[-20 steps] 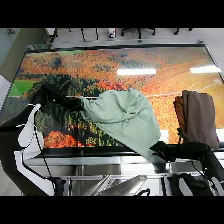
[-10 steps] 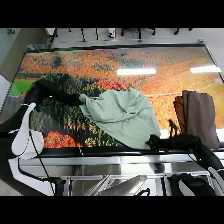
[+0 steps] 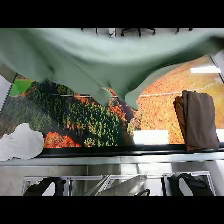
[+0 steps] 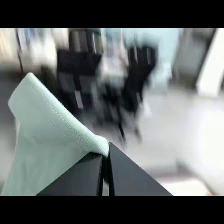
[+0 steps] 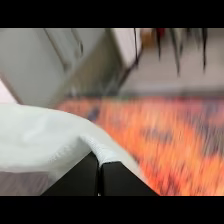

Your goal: Fold the shirts.

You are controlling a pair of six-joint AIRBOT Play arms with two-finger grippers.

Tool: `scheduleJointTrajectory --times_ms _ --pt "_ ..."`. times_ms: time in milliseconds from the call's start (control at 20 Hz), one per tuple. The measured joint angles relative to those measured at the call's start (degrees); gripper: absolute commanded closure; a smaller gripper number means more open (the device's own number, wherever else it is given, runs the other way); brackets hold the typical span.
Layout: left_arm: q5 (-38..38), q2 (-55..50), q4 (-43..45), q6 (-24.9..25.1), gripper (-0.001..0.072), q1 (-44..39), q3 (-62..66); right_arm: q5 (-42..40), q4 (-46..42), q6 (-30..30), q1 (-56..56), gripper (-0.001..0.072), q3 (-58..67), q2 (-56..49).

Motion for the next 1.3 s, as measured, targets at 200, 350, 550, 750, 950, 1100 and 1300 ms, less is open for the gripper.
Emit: scheduleJointTrajectory --times_ms 200,350,550,750,950,1100,1300 --pt "-1.0 5.9 5.7 -1.9 0.0687 4.2 11.8 -1.9 -0.5 0.0 -1.5 0.0698 16.9 -0.7" --pt "2.4 4.2 6.3 -2.3 0.0686 7.7 14.1 -3.8 -0.6 0.3 -1.8 0.0698 20.3 -2.8" --pt "3.5 -2.3 -0.8 2.2 0.0686 7.0 5.3 -6.6 -1.0 0.8 0.9 0.0698 16.0 -8.6" --pt "-1.3 -16.3 3.3 7.6 0.0686 -5.1 -4.6 -3.8 -4.1 -0.1 7.7 0.0698 5.0 -18.1" --pt "-7.2 -38.4 12.6 9.3 0.0686 -13.4 -3.4 5.0 -9.4 -0.5 10.4 0.0697 -1.9 -32.2" --pt "-7.7 -54.7 15.0 9.7 0.0686 -15.0 4.2 13.5 -10.3 -0.5 10.7 0.0697 -3.4 -43.7" --pt "-11.1 -64.1 16.2 9.9 0.0669 -15.6 4.9 22.8 -8.3 -0.4 10.8 0.0613 -4.0 -54.9"
